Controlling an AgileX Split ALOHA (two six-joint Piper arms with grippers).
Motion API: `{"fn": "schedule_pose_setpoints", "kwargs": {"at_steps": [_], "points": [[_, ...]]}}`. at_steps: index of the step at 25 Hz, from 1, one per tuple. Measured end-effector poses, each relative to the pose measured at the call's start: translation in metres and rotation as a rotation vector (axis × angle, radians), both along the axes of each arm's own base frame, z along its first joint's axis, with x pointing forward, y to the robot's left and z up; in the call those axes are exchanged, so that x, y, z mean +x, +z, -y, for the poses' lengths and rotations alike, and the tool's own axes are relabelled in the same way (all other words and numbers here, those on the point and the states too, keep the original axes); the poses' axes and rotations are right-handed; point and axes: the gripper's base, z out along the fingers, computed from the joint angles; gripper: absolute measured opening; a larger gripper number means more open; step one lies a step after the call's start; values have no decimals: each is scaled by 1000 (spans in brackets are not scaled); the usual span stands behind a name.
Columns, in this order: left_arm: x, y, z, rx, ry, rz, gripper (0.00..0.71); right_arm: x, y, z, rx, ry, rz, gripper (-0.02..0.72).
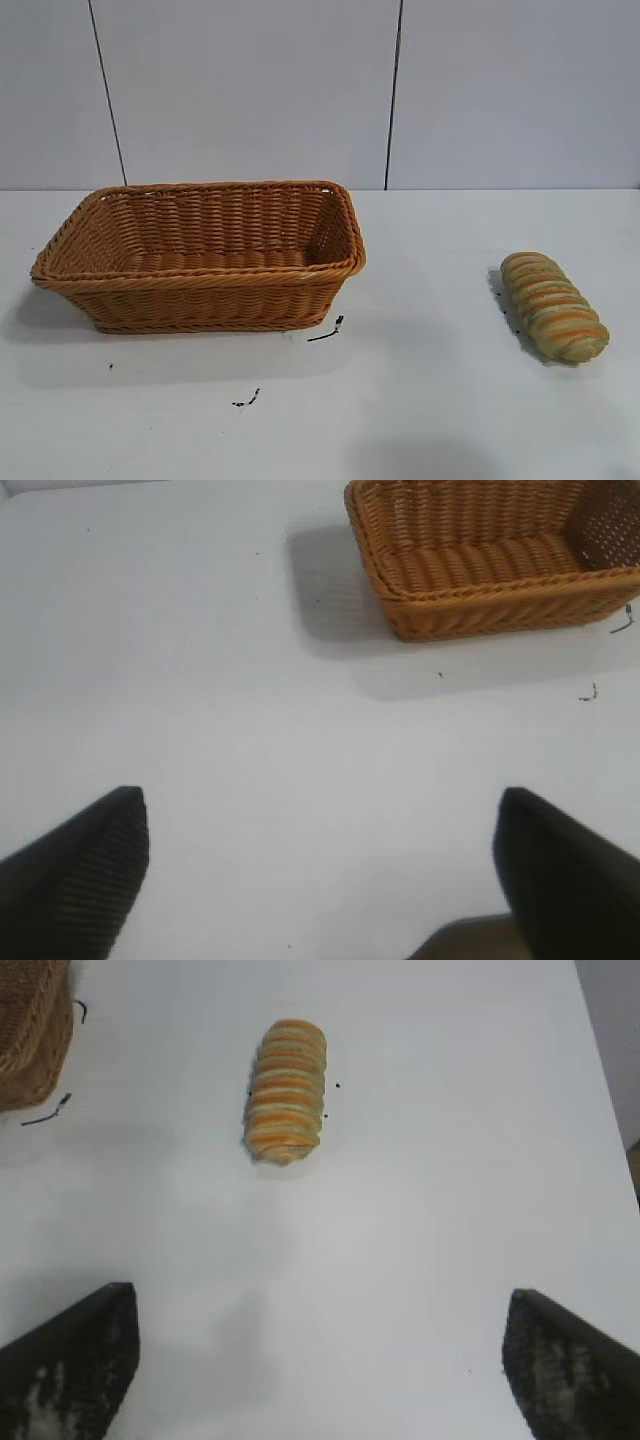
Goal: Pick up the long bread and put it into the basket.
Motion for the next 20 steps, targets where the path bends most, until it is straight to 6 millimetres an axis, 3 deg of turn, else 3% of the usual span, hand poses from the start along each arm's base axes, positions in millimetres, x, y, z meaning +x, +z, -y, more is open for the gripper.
{"fn": "schedule_pose_setpoints", "kwargs": {"at_steps": [6,10,14,20], "points": [[0,0,0,0,0,0,696,81,-24,2,-5,3,-144,683],[0,0,0,0,0,0,696,124,-40,-10,-13,60,-177,683],[0,0,0,0,0,0,696,154,-59,-27,-12,102,-200,683],[0,0,0,0,0,0,696,180,-111,-29,-12,92,-286,683]]}}
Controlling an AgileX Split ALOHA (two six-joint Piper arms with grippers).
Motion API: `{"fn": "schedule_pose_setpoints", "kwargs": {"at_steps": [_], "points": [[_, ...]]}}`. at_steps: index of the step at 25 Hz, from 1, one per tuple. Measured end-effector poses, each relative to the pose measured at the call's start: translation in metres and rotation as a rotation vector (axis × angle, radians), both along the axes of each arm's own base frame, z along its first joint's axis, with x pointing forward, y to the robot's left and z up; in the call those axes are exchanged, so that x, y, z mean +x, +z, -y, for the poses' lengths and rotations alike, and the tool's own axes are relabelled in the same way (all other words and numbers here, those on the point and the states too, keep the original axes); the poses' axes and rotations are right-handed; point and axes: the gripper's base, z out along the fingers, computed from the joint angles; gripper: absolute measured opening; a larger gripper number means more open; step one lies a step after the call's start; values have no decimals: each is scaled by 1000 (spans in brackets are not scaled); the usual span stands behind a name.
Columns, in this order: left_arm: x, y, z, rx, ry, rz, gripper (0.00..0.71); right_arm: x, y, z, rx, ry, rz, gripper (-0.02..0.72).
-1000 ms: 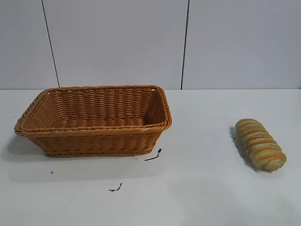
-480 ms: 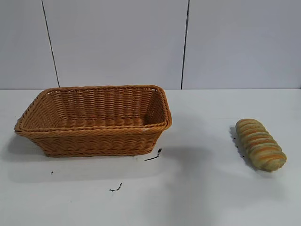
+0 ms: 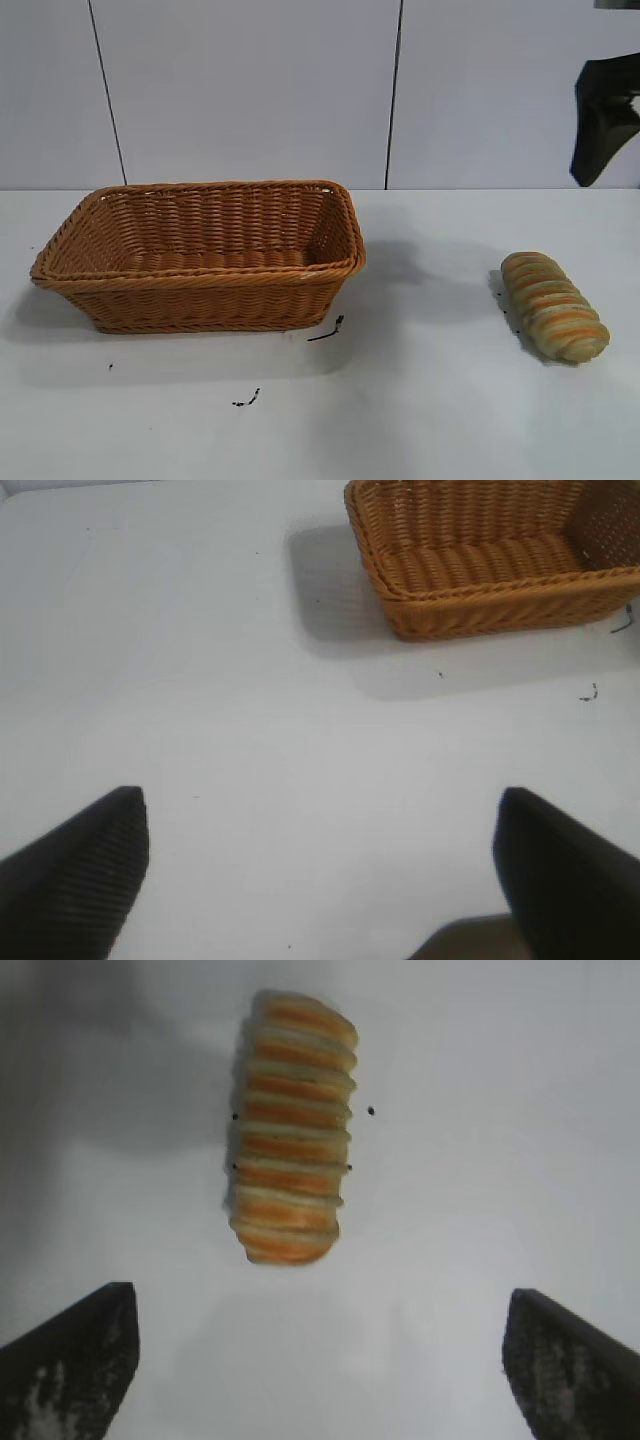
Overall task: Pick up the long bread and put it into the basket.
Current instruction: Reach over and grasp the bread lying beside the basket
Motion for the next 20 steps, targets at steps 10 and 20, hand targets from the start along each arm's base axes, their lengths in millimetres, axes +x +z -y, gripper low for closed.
{"fn": "schedule_pose_setpoints", "kwargs": {"at_steps": [10,20], "points": [[0,0,0,0,0,0,696,23,-89,-1,-6,-6,-85,683],[0,0,0,0,0,0,696,26,-102,-2,-8,-6,-88,361]]}}
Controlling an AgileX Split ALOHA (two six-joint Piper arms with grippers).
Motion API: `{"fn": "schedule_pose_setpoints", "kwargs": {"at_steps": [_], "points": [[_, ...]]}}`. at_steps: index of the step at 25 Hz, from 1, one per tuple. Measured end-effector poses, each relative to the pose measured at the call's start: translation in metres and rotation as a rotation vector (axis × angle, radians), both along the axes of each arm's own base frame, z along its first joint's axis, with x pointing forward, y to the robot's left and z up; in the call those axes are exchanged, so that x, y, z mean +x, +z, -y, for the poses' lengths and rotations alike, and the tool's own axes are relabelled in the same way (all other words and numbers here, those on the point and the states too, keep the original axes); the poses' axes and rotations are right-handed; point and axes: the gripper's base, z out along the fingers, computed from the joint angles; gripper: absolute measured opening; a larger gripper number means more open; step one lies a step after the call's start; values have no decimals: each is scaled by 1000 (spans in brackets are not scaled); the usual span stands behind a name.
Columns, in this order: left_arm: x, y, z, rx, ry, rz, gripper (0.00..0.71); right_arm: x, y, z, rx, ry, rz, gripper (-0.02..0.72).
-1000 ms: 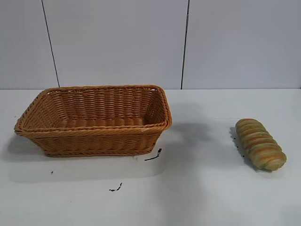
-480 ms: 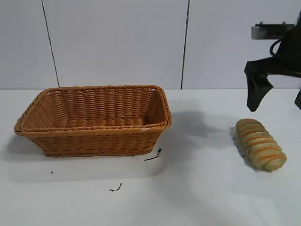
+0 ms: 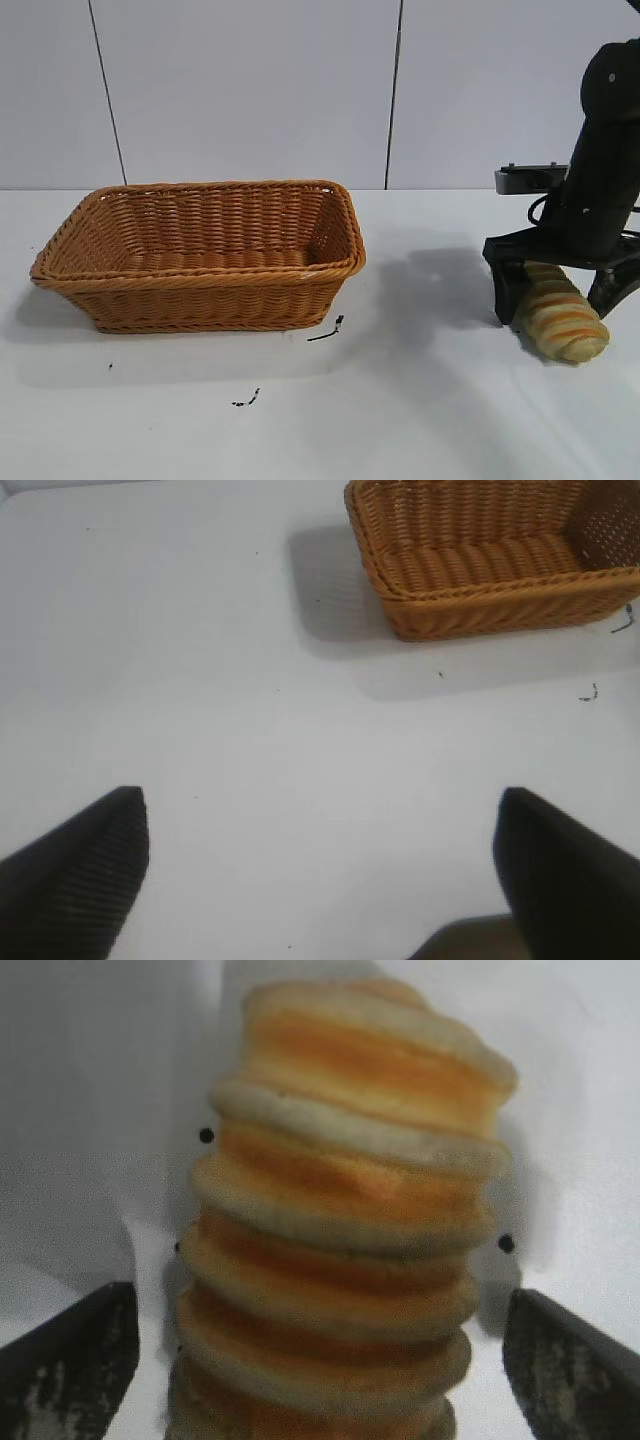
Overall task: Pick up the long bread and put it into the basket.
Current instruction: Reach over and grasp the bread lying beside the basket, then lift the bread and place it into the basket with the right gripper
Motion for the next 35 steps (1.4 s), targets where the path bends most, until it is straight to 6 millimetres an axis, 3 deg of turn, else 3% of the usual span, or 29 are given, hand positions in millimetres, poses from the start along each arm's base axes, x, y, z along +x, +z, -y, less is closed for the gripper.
{"fn": "schedule_pose_setpoints", "kwargs": {"at_steps": [2,4,7,14,19,23,27,31,35], "points": [[0,0,0,0,0,0,696,0,1,0,0,0,4,240],[0,0,0,0,0,0,696,0,6,0,1,0,9,182],[0,0,0,0,0,0,696,1,25,0,0,9,10,166],[0,0,0,0,0,0,696,12,116,-2,3,34,100,165],[0,0,0,0,0,0,696,20,161,-17,-4,77,135,159],[0,0,0,0,0,0,696,32,184,-45,-9,151,199,153],[0,0,0,0,0,0,696,51,188,-88,-13,296,239,146],[0,0,0,0,0,0,696,59,182,-139,-26,500,290,144],[0,0,0,0,0,0,696,51,170,-195,-34,700,311,143]]}}
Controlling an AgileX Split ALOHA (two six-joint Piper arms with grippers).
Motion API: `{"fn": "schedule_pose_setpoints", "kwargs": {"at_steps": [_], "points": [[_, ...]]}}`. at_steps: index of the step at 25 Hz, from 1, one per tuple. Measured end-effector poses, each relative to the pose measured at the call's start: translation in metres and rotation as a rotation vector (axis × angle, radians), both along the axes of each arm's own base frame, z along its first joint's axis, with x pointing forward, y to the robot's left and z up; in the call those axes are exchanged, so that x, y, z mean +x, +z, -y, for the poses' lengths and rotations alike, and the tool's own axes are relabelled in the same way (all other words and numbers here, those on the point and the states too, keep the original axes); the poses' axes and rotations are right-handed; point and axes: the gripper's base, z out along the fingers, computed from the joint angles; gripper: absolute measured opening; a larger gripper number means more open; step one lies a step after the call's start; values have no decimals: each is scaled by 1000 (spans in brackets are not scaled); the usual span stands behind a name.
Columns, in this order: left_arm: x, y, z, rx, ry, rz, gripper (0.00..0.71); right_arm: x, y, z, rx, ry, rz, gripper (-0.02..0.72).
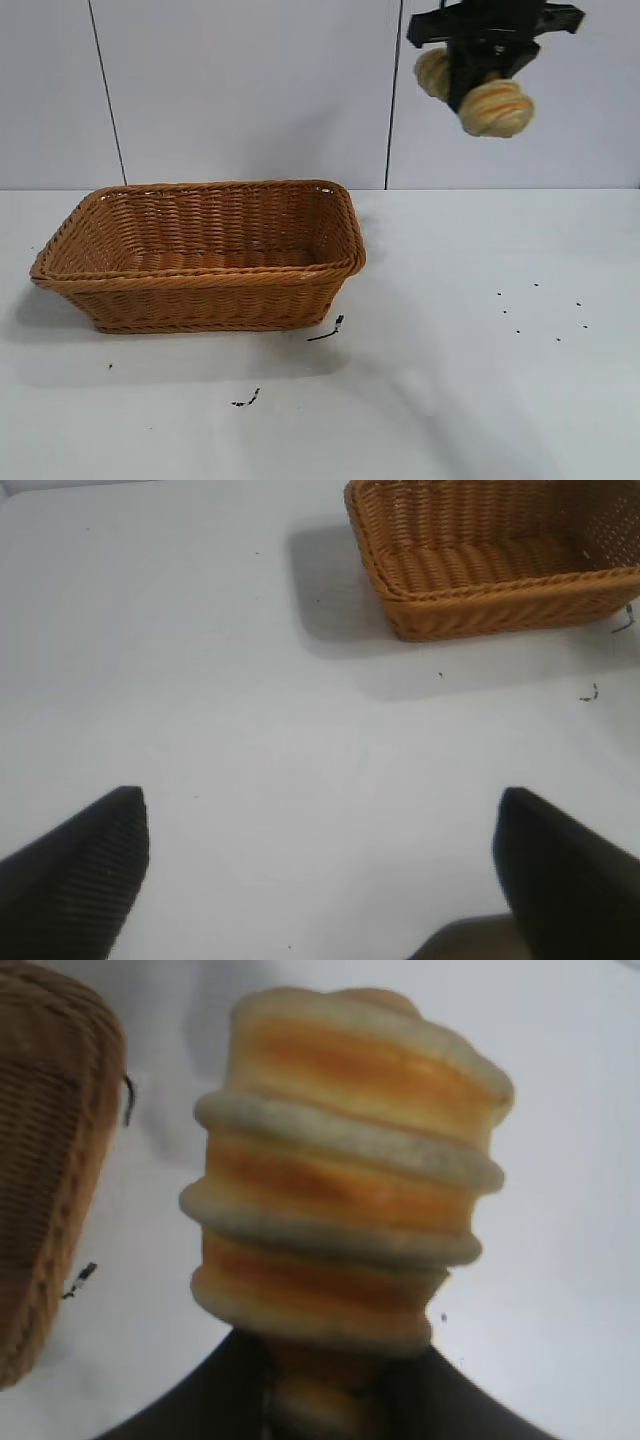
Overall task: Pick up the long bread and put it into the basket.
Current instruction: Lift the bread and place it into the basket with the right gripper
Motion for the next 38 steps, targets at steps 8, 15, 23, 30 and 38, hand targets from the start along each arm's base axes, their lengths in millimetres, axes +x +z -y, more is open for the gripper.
{"fn": "schedule_pose_setpoints", "kwargs": {"at_steps": [8,15,23,30,38], "points": [[0,0,0,0,0,0,696,-24,-28,-88,-132,603,220,143],[0,0,0,0,0,0,696,-25,-73,-109,-204,871,235,143],[0,0,0,0,0,0,696,-11,-111,-107,-187,850,211,143],[0,0,0,0,0,0,696,-10,-118,-107,-177,847,195,143],[0,0,0,0,0,0,696,-10,-118,-108,-159,835,198,568]]}}
